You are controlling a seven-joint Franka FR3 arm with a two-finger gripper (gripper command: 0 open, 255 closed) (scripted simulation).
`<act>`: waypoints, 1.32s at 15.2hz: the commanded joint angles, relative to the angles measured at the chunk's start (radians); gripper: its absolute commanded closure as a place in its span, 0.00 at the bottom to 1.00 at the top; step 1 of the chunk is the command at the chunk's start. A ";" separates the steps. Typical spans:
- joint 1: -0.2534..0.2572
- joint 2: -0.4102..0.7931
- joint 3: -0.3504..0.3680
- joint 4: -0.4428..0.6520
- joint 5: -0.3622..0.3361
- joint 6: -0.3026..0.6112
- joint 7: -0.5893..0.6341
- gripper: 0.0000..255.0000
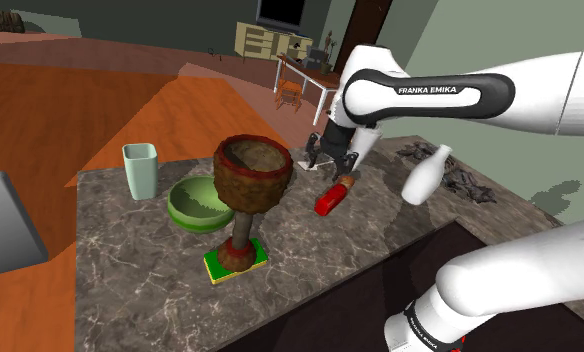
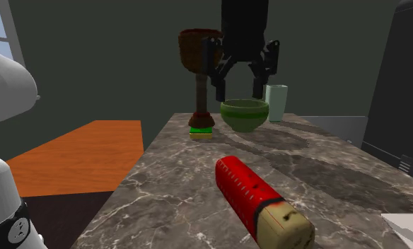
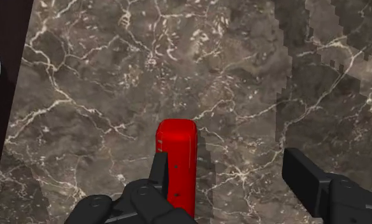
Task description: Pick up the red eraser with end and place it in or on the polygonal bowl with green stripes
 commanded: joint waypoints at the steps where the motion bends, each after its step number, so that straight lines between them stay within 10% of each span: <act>1: -0.015 0.010 -0.015 -0.034 -0.009 0.034 -0.017 0.00; 20: -0.123 0.210 -0.086 -0.190 -0.109 0.341 -0.081 0.00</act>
